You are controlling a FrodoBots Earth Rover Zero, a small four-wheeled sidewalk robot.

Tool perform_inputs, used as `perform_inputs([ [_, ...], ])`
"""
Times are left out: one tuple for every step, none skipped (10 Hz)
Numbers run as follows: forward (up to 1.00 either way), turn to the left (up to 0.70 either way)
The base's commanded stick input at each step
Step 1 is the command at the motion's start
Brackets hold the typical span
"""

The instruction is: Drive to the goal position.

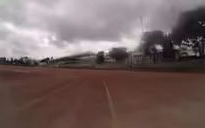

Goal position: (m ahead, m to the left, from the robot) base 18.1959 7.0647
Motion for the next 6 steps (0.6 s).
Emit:
perform_inputs([
  [0.70, 0.00],
  [0.70, 0.00],
  [0.70, 0.00],
  [0.70, 0.00],
  [0.70, 0.00],
  [0.70, 0.00],
])
